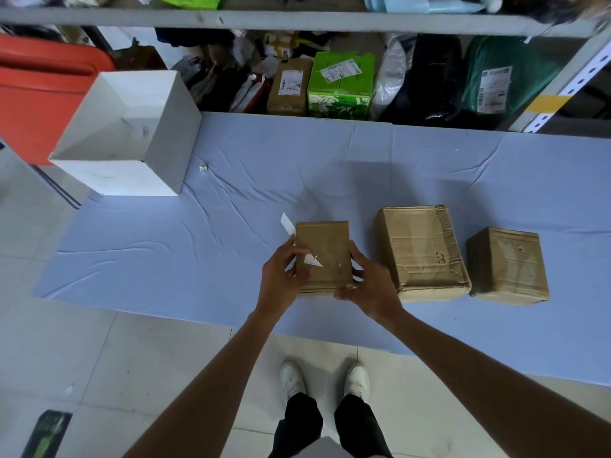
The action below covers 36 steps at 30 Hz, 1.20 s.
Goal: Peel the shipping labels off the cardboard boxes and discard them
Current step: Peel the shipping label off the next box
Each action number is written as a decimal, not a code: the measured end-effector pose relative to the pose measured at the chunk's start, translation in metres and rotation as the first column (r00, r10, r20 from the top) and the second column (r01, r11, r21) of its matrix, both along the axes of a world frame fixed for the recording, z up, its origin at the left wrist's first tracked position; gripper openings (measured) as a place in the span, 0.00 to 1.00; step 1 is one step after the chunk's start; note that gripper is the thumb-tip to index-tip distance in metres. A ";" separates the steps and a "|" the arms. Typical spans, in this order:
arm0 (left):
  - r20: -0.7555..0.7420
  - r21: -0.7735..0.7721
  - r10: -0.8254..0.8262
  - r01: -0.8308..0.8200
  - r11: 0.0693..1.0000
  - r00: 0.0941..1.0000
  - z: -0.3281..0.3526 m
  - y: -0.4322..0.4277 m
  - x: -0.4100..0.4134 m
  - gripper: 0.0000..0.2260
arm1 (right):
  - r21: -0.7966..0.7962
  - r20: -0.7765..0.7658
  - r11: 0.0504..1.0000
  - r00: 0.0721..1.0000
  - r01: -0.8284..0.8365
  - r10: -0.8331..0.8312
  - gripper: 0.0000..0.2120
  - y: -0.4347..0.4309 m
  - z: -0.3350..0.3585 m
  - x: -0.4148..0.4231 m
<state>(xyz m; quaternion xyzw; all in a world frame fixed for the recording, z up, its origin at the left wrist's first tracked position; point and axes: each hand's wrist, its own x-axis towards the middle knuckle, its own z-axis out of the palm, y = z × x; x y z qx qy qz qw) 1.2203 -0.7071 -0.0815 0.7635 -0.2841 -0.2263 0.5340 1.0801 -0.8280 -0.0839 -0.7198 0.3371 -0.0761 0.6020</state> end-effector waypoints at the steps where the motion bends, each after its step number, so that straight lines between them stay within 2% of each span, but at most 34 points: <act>1: 0.013 0.000 -0.009 0.009 1.000 1.000 0.000 0.000 0.000 0.11 | 0.001 0.000 1.000 1.000 0.002 -0.002 0.50 0.000 0.000 0.000; 8: 0.084 0.023 -0.071 0.069 0.997 0.994 0.004 -0.001 0.005 0.10 | 0.005 0.012 1.000 1.000 -0.016 0.016 0.49 0.000 0.003 -0.001; 15: -0.059 0.098 -0.054 0.060 0.993 0.997 0.009 -0.005 0.009 0.12 | 0.009 0.017 1.000 1.000 -0.009 0.009 0.49 -0.001 0.003 -0.001; 20: -0.019 0.092 -0.071 0.072 0.993 0.997 0.008 -0.003 0.007 0.06 | -0.009 0.027 1.000 1.000 -0.014 0.014 0.45 0.000 0.007 -0.001; 25: -0.127 0.040 -0.015 0.020 0.999 0.992 0.004 0.000 0.002 0.13 | -0.015 0.019 1.000 0.999 -0.028 0.028 0.46 0.000 0.007 -0.001; 31: -0.034 -0.006 -0.047 0.046 0.999 0.998 0.003 0.003 -0.001 0.13 | -0.042 0.000 0.998 0.999 -0.042 0.042 0.48 -0.001 0.004 0.000; 36: -0.020 0.001 -0.058 0.058 0.998 0.998 0.002 0.002 0.002 0.12 | -0.046 -0.016 0.998 0.999 -0.039 0.039 0.49 -0.001 0.003 0.000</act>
